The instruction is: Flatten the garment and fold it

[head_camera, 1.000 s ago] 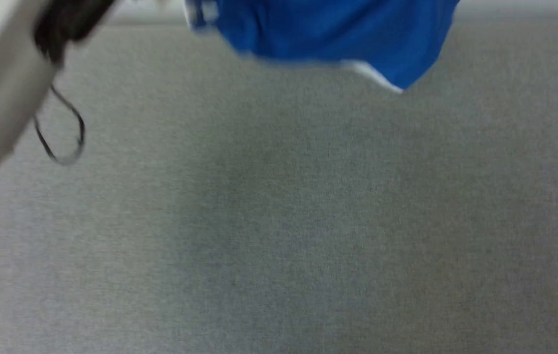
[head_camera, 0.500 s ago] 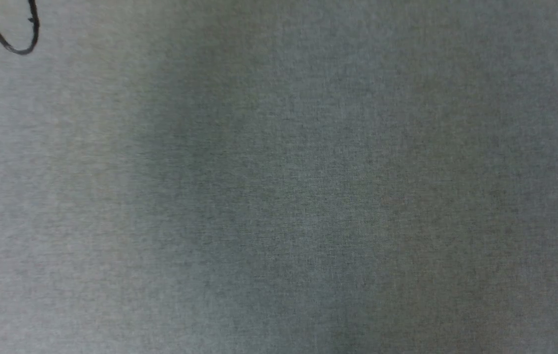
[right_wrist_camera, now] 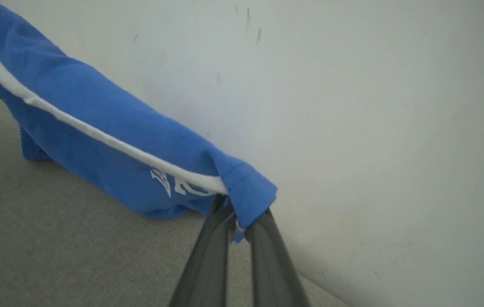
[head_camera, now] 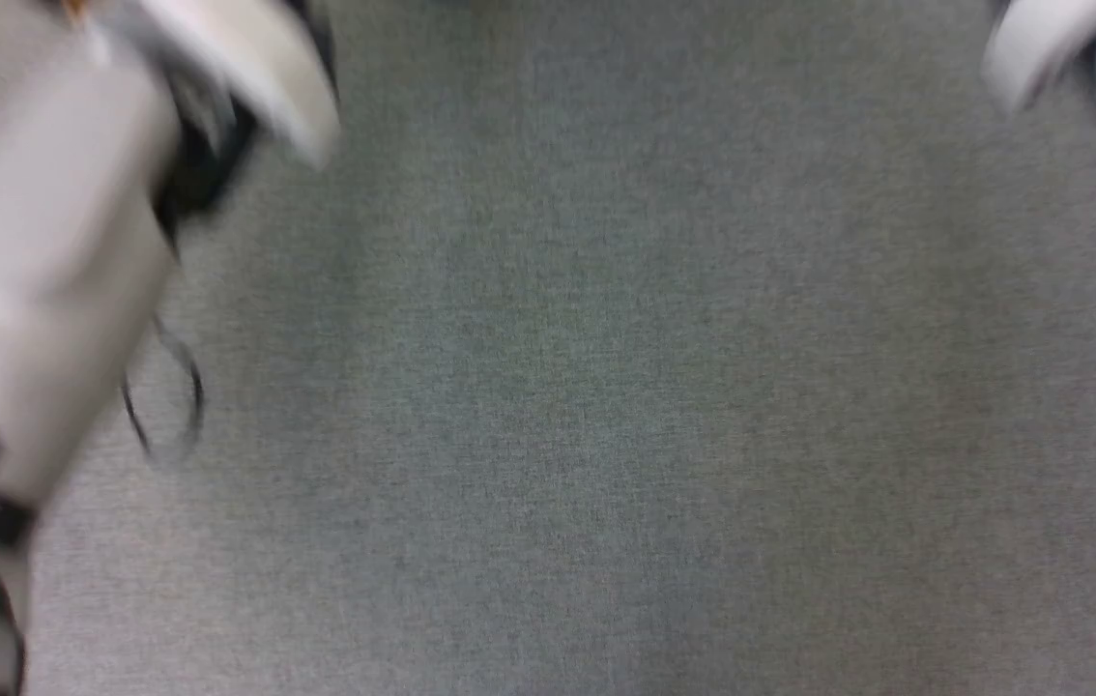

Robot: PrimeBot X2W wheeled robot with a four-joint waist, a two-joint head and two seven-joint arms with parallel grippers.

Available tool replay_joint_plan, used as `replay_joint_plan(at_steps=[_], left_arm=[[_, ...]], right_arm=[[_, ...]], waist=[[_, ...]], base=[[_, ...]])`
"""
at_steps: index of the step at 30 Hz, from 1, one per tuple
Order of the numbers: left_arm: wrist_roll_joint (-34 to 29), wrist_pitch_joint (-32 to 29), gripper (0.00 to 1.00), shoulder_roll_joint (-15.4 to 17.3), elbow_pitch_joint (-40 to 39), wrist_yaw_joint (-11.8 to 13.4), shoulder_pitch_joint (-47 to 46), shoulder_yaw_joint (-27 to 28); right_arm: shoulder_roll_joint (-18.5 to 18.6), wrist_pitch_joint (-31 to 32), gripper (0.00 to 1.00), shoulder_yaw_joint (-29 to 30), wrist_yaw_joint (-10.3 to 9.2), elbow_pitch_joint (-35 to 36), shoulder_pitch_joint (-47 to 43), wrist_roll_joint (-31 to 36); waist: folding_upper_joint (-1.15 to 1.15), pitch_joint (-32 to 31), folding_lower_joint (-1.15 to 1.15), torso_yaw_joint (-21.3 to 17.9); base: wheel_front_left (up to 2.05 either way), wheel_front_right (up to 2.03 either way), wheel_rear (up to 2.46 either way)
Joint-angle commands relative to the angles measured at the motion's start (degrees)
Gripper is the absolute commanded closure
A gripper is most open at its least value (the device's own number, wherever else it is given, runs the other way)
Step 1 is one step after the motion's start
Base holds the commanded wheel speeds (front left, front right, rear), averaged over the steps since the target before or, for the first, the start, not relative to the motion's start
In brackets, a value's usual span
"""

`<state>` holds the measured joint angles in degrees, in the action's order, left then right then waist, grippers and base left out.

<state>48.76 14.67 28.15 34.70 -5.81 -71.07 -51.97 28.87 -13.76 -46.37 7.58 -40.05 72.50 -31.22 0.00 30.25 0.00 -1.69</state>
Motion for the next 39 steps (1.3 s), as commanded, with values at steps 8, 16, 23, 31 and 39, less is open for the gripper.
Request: replay_joint_plan(at_steps=[8,16,23,31,39], left_arm=[[-4.0,0.3,1.00,2.9,-9.9,3.6,26.7,5.1],[-4.6,0.3,1.00,6.3,-16.4,6.1,45.6,6.2],[-4.2,-0.5,1.00,9.1,-22.4,9.2,55.5,4.0],[-3.7,-4.2,1.00,13.7,-30.7,14.0,64.5,1.5],[-5.1,-4.9,1.00,13.6,-34.4,15.9,62.1,2.2]], right_arm=[[4.7,-0.7,1.00,-7.4,-0.09,7.9,-19.5,-0.6],[10.4,1.8,1.00,-8.7,-0.09,17.2,-36.7,-2.0],[13.7,5.8,1.00,-4.6,-0.09,25.7,-50.3,-2.4],[13.6,10.6,1.00,6.4,-0.09,34.6,-67.8,0.2],[10.2,13.0,1.00,16.6,-0.09,38.6,-69.5,4.5]], waist=[[0.00,-12.2,0.00,0.7],[0.00,-20.2,0.00,0.4],[0.00,-23.9,0.00,0.1],[0.00,-25.8,0.00,1.4],[0.00,-24.9,0.00,3.0]], base=[[0.00,0.00,0.00],[0.00,0.00,0.00],[0.00,0.00,0.00],[0.00,0.00,0.00],[0.00,0.00,0.00]])
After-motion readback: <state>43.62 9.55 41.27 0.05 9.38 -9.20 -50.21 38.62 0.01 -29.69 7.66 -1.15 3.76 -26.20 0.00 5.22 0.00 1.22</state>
